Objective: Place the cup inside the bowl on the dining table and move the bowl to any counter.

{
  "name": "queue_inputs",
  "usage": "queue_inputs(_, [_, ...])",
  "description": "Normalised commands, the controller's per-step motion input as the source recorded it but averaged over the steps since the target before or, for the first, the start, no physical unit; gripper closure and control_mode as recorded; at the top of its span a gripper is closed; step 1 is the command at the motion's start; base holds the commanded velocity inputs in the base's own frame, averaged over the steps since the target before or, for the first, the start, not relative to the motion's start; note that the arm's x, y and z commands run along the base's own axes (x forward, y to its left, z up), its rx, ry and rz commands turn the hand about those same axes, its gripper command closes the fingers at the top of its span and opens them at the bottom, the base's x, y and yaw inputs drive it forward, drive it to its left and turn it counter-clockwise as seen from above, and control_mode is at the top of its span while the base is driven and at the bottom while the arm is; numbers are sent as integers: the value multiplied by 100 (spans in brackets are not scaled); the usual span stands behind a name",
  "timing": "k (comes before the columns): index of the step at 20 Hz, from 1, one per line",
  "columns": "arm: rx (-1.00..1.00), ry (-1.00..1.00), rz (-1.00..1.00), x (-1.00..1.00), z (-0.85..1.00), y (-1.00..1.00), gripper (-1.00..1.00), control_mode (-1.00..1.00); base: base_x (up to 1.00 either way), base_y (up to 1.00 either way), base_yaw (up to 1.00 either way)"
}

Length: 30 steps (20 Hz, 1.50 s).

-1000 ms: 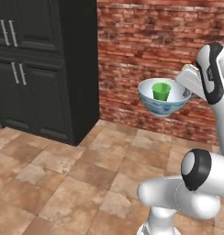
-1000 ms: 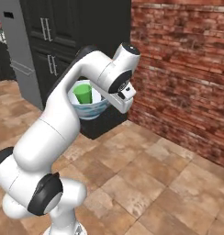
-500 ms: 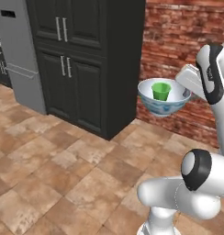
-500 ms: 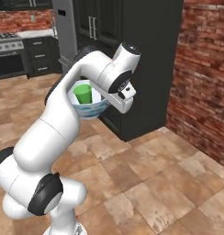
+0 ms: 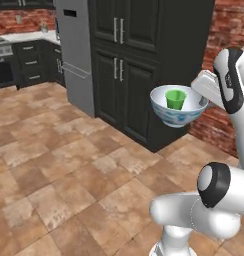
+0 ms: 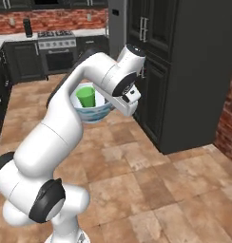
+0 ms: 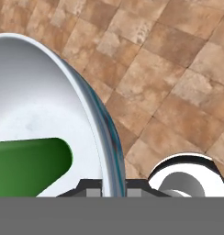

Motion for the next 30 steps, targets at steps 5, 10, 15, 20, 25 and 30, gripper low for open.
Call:
queue_inputs(5, [0, 0, 0, 0, 0, 0, 100, 100, 35, 0, 43])
queue_inputs(10, [0, 0, 0, 0, 0, 0, 100, 100, 43, 0, 43])
queue_inputs(15, [0, 0, 0, 0, 0, 0, 100, 100, 45, 0, 42])
queue_inputs(20, [0, 0, 0, 0, 0, 0, 100, 100, 45, 0, 42])
queue_inputs(25, [0, 0, 0, 0, 0, 0, 100, 100, 51, -15, 28])
queue_inputs(30, [0, 0, 0, 0, 0, 0, 100, 100, 51, -17, 30])
